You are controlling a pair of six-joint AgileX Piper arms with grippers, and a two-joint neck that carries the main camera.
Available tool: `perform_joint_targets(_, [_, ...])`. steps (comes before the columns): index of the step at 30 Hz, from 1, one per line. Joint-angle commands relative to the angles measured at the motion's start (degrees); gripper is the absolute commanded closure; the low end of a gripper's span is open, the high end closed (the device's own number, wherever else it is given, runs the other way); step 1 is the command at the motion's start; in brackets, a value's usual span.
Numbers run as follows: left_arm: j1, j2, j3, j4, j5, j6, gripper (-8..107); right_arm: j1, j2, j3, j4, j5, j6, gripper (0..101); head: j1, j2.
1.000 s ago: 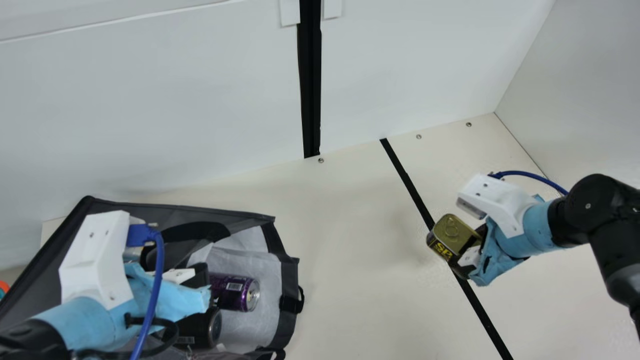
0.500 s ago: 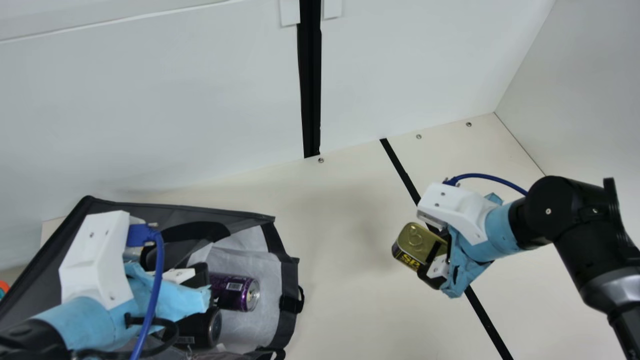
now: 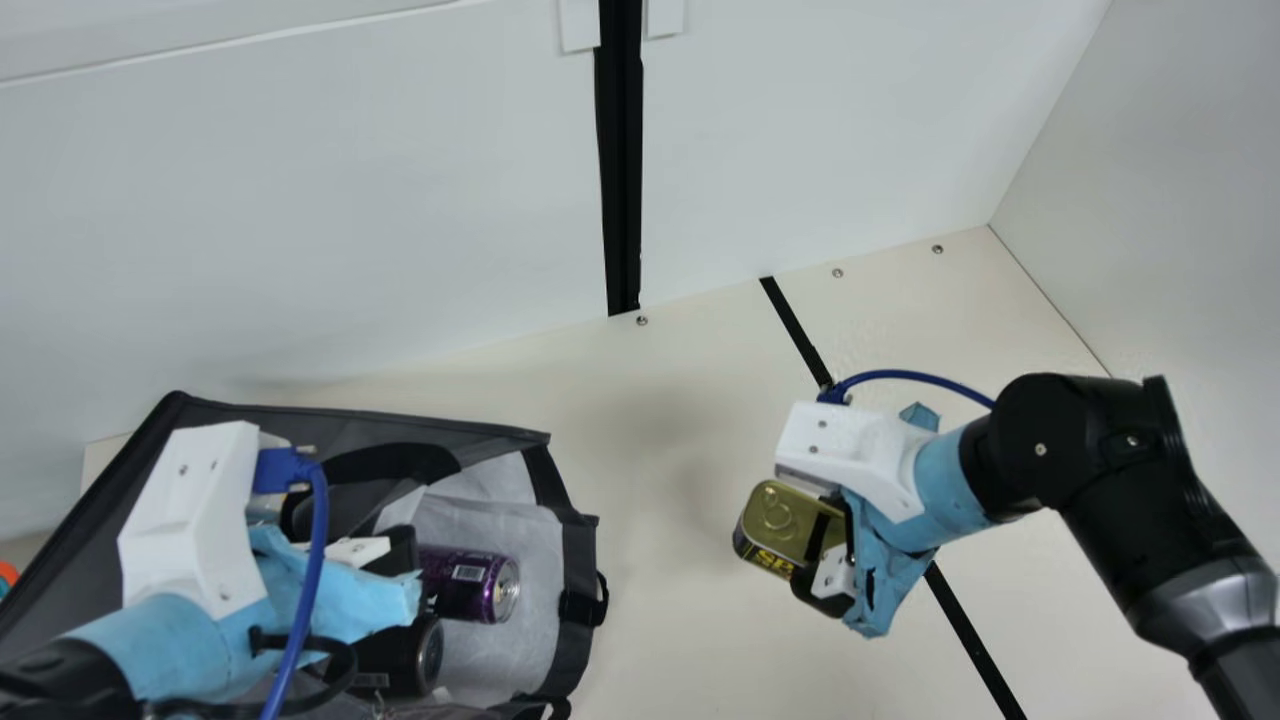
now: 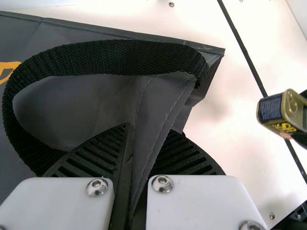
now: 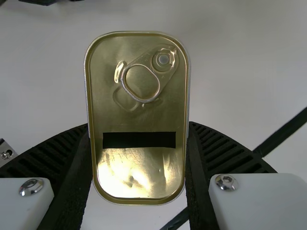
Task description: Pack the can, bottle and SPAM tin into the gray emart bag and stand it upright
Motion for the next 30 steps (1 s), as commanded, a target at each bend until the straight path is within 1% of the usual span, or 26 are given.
perform_joint_targets(1, [0.0,0.0,0.0,0.0,0.0,0.0,107,1.49,-0.05,0.22,0.25,-0.16,0.14,101,-1.3,-0.05])
perform_joint_targets(10, [0.0,0.0,0.0,0.0,0.0,0.0,107,6.73,-0.01,0.14,2.11,-0.16,0.67,101,-1.3,-0.05])
perform_joint_targets(19, [0.0,0.0,0.0,0.0,0.0,0.0,107,11.01,0.38,-0.12,5.01,-0.16,0.15,101,-1.3,-0.05])
perform_joint_targets(25, [0.0,0.0,0.0,0.0,0.0,0.0,107,13.56,0.62,0.34,7.94,-1.25,-0.8,101,-1.3,-0.05])
perform_joint_targets(30, [0.0,0.0,0.0,0.0,0.0,0.0,107,15.19,0.58,1.41,11.59,-3.01,-2.41,101,-1.3,-0.05])
